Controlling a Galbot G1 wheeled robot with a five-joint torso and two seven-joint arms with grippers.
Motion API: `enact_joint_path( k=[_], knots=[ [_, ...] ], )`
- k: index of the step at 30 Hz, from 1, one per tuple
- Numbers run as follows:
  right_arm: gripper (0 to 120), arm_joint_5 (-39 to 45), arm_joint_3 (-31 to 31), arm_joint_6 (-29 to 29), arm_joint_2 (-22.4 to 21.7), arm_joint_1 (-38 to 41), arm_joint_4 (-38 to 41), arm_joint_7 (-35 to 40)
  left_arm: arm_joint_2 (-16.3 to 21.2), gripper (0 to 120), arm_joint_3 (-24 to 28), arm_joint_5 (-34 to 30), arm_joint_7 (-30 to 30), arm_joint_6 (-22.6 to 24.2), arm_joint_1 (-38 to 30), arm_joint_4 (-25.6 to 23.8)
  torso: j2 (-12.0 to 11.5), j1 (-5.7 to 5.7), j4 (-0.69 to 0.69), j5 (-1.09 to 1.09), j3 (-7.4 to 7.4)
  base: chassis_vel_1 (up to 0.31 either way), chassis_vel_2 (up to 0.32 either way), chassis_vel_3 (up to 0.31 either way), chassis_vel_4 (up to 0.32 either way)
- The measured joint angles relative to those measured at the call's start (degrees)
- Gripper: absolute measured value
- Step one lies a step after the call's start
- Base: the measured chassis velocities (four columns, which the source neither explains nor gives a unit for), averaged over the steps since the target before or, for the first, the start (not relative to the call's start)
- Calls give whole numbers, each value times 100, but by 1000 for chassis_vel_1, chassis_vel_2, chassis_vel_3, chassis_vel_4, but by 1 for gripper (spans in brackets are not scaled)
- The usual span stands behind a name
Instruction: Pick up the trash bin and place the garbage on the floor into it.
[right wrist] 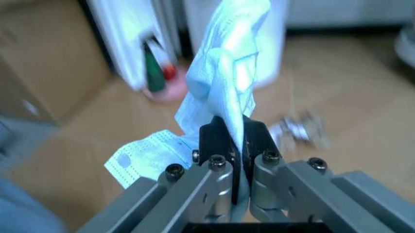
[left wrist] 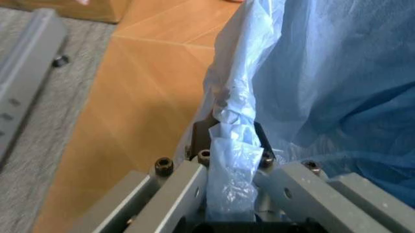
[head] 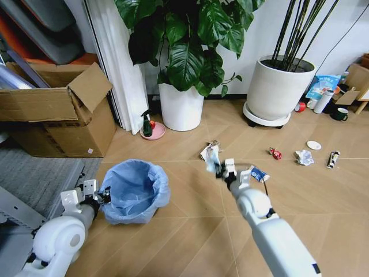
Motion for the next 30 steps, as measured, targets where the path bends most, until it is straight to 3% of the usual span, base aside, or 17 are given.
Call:
enact_joint_path(
  k=[10,14,22,28,30],
  knots=[
    [0,624,-919,-168,-83,885,476,137,299,0,606,-122,290,8,-765,626,0,0,-1,1,1,0,0,0,0],
    [0,1212,-1921,-292,67,1401,657,437,484,0,1002,-16,483,9,-1047,804,0,0,1,0,1,0,0,0,0],
    [0,1924,-2995,-502,26,1551,698,775,614,0,1078,105,487,9,-1079,830,0,0,1,0,0,0,0,0,0],
    [0,2020,-3180,-751,28,1487,715,935,639,0,1028,106,479,9,-1054,832,0,0,0,1,0,0,0,0,0],
    [12,2009,-3276,-828,18,1451,723,1050,625,0,981,106,468,8,-1038,833,0,0,0,1,0,0,0,0,0]
  ],
)
